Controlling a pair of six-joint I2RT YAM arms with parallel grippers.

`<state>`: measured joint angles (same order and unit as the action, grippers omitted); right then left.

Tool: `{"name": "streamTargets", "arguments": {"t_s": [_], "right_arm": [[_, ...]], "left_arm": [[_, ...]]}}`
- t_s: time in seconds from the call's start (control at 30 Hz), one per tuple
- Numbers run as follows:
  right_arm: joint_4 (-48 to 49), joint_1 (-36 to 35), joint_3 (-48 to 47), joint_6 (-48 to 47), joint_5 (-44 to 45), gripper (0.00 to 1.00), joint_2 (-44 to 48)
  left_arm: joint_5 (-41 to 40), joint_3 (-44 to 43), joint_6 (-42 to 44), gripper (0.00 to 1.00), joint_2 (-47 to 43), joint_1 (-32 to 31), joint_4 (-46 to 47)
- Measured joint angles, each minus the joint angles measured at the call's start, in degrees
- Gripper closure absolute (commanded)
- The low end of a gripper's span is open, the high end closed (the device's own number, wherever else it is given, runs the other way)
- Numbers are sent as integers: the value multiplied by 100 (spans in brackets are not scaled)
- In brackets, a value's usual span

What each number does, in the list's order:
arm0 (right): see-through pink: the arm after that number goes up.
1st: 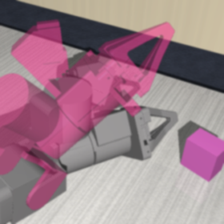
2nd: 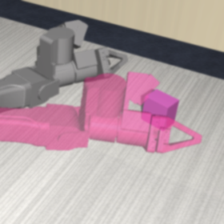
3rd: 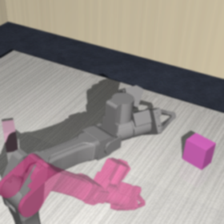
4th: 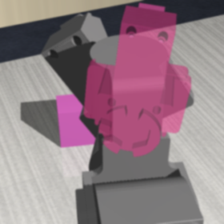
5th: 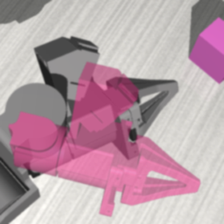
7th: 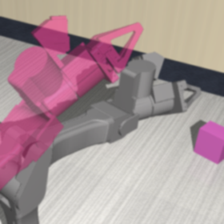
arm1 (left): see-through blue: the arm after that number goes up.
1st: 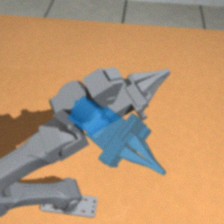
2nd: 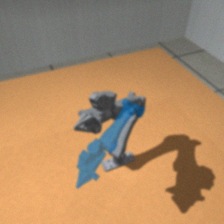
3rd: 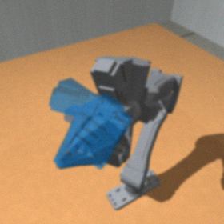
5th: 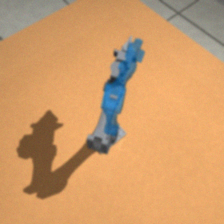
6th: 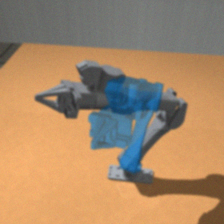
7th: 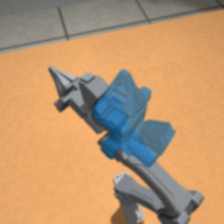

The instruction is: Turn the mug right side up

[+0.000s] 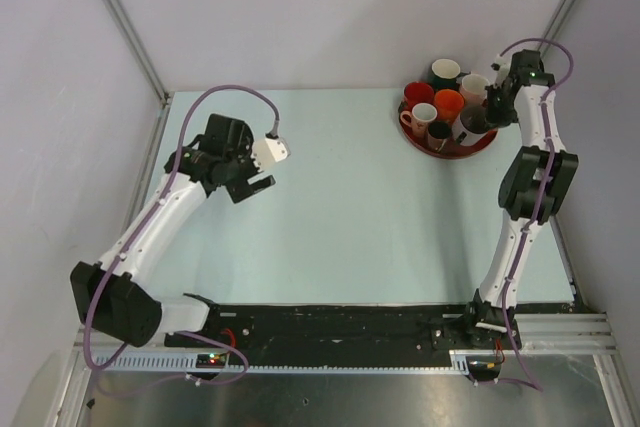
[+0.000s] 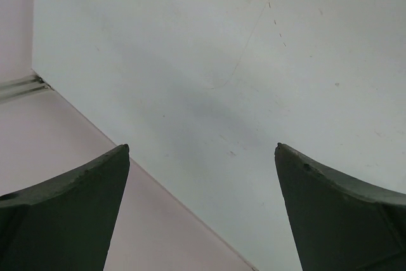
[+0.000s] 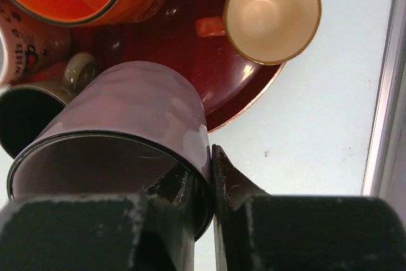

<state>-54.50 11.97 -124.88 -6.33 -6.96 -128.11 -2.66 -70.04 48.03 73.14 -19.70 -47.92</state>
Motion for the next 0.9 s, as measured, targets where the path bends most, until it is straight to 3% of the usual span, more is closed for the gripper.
{"name": "streamTargets", "arguments": {"t_s": [0.37,0.77,0.83,0.9], "right_arm": [[-35,-151,-538,-1703,-11,100,-702],[339,-330,-581,-2159,350,100,-1049],[339,-341,-597,-2181,363,95,-1064],[343,-354,-599,-2184,396,83,-1069]], "left_arm": [[35,-422,-13,0,560,61,28],[33,-649,-57,0,811,103,46],[33,-702,-57,0,846,109,46],[31,-758,-57,0,861,116,50]]}}
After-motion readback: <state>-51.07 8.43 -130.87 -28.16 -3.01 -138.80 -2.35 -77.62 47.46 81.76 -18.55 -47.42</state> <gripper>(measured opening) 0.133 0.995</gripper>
